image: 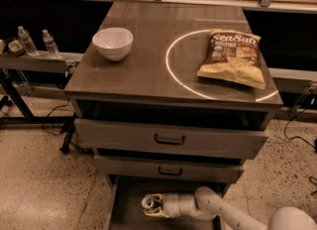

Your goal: Place redbull can into bottom drawer

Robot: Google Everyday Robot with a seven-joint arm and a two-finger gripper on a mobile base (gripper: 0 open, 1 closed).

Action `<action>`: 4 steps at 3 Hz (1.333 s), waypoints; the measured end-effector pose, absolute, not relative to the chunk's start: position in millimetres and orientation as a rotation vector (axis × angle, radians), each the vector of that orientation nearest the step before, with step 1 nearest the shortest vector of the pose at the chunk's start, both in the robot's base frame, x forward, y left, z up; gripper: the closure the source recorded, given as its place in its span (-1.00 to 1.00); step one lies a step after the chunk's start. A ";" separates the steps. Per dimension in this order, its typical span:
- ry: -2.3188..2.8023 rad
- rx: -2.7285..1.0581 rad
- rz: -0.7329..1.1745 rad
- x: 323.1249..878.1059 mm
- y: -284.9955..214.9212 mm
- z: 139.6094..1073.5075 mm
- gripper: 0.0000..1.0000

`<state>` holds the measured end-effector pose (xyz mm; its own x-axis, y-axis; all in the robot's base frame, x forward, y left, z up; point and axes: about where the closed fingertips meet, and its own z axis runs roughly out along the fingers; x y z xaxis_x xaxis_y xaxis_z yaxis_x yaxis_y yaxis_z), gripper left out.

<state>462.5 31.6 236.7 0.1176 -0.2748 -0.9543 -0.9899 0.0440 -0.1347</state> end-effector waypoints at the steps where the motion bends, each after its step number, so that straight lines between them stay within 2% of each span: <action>1: 1.339 -1.404 0.960 463.3 39.0 209.0 1.00; 2: 1.352 -1.395 1.013 460.0 46.8 186.9 0.65; 4: 1.365 -1.393 1.051 451.7 55.3 169.6 -0.28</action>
Offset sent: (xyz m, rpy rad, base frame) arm -0.0036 0.0200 -0.0758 0.0383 0.1171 0.0419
